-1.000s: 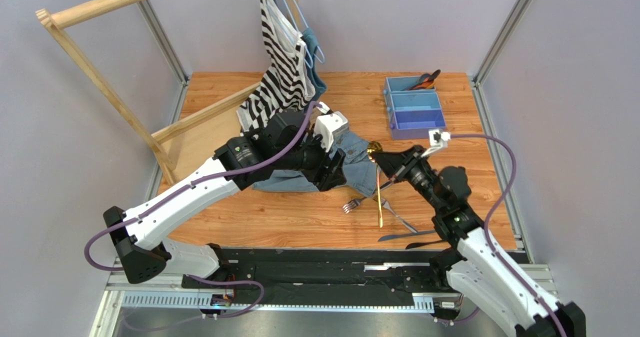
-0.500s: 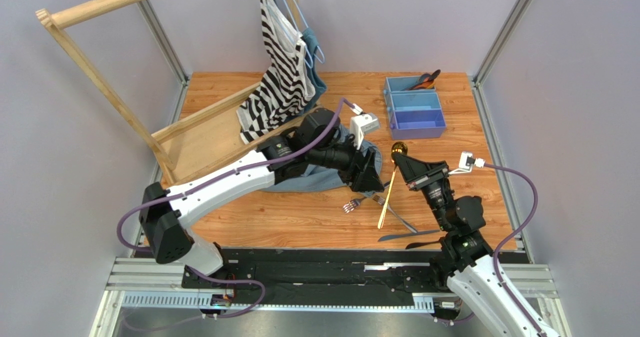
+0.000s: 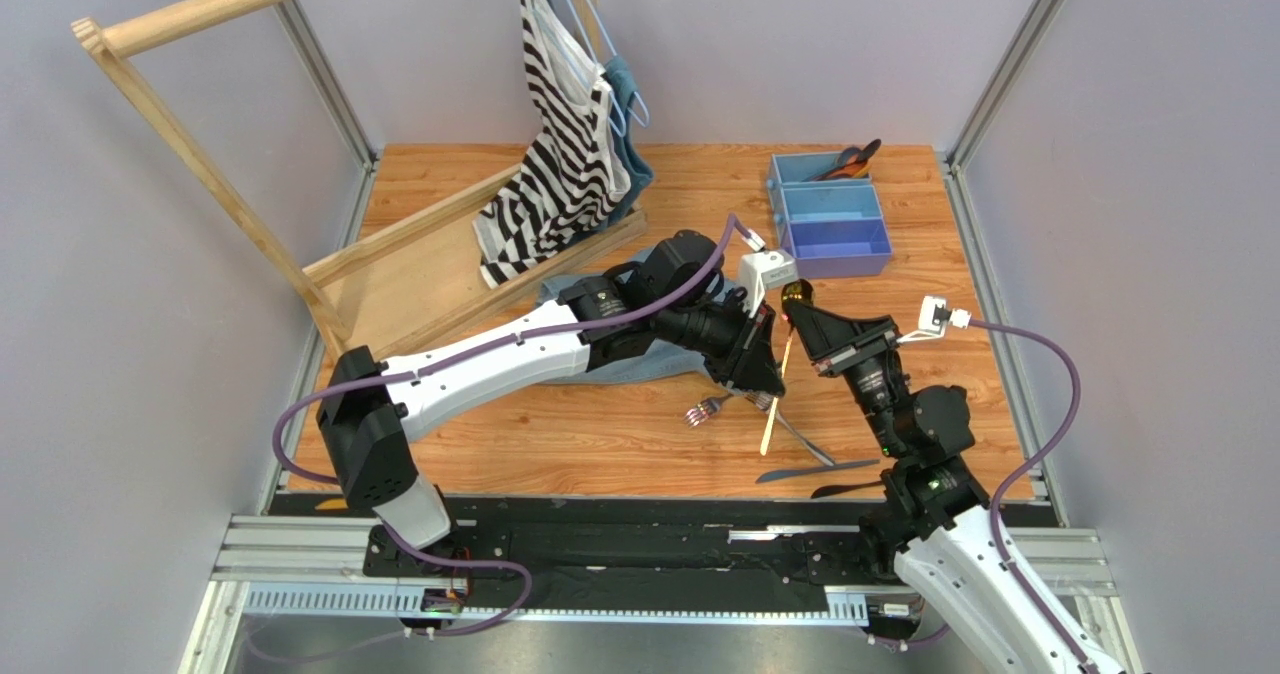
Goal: Sort the eating utensils into containers
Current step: Pick up the spoon from the center of the board.
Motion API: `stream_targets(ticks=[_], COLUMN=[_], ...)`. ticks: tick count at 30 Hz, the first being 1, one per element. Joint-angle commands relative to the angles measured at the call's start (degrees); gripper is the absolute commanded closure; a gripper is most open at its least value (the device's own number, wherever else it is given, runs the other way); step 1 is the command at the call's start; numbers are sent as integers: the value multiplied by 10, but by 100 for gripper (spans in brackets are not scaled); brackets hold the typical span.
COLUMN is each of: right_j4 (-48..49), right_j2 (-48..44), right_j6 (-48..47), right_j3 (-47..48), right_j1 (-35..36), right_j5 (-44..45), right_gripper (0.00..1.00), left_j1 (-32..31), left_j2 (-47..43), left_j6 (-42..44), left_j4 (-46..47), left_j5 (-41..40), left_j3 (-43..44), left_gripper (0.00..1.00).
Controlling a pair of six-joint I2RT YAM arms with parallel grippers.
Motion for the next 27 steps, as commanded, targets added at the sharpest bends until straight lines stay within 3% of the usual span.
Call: stream_targets(ticks=[1, 6, 7, 12, 15, 22, 27], right_j4=[2, -2, -11, -113, -131, -175, -235], right_j2=[13, 37, 40, 54, 56, 50, 67], right_j6=[-34, -47, -53, -100, -121, -196, -256], right_j3=[35, 55, 60, 115, 128, 169, 223], right_j1=[0, 0, 0, -1, -1, -1, -1], right_j5=[-26, -62, -63, -43, -47, -61, -119], right_gripper=[100, 99, 95, 51, 42, 44, 44], left_j1=[-5, -4, -5, -4, -3, 1, 8], left_j2=[7, 2, -1, -19, -25, -47, -63], left_j6=[12, 33, 41, 88, 109, 133, 136], left_j4=[0, -27, -56, -117, -154, -209, -221], left_j5=[32, 18, 8, -27, -36, -52, -56], left_j3=[42, 54, 59, 73, 85, 89, 79], left_gripper=[98, 100, 100, 100, 100, 100, 100])
